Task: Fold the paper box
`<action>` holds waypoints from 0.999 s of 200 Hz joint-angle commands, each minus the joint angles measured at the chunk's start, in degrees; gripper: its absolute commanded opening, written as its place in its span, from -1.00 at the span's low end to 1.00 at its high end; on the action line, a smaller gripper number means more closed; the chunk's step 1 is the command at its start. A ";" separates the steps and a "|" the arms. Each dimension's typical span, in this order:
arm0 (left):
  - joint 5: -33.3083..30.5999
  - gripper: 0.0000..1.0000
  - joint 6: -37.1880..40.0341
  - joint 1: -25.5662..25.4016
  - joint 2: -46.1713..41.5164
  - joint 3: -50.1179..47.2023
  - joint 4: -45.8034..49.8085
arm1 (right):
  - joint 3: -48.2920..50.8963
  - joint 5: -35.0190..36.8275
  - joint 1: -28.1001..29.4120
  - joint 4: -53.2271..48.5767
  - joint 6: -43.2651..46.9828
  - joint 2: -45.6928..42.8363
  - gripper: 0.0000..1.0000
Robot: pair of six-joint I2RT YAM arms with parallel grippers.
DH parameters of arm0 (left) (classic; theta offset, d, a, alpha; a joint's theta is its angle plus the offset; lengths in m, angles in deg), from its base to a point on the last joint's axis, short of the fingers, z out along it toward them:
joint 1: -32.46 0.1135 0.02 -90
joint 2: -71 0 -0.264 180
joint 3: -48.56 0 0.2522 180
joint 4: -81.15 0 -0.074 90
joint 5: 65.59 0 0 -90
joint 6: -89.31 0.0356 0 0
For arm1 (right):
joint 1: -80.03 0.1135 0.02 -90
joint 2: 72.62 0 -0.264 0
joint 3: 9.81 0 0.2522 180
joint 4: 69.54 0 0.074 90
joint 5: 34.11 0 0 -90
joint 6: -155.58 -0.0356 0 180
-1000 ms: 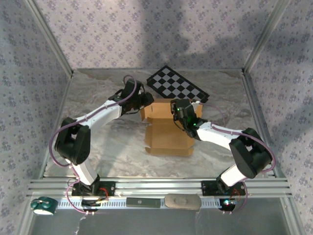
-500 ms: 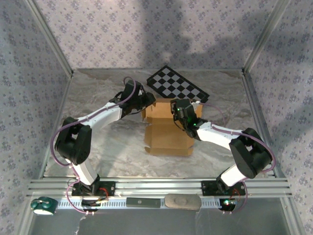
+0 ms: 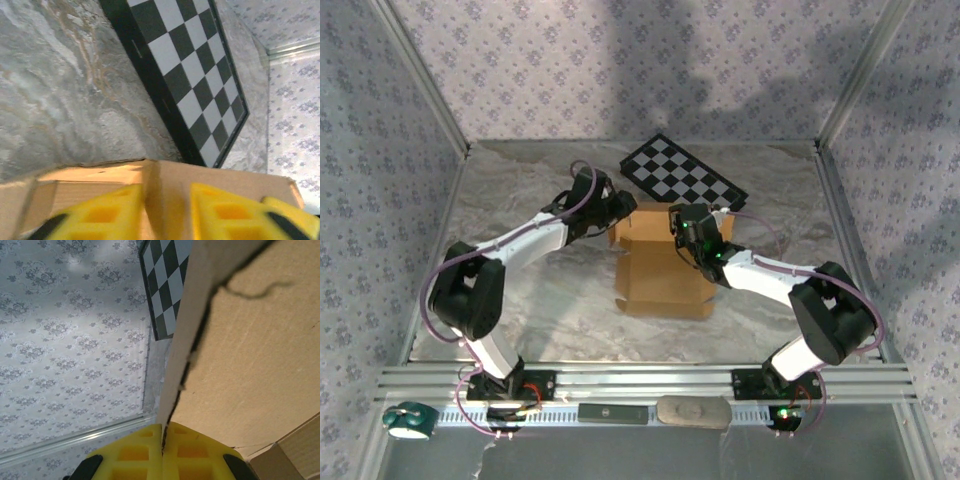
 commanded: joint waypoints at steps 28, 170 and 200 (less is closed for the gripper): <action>-5.86 -0.24 2.73 -1.82 -13.74 -12.91 1.82 | 0.98 0.78 -0.51 -1.20 -0.31 -1.73 -1.00; -13.85 -1.00 -0.37 -6.26 -0.45 -16.47 -1.63 | 0.10 0.11 -1.80 -2.21 -0.50 -1.53 -1.00; -16.91 -1.00 0.27 -6.23 1.57 -14.35 -2.07 | 0.01 -0.78 -2.08 -1.48 -0.63 -1.11 -1.00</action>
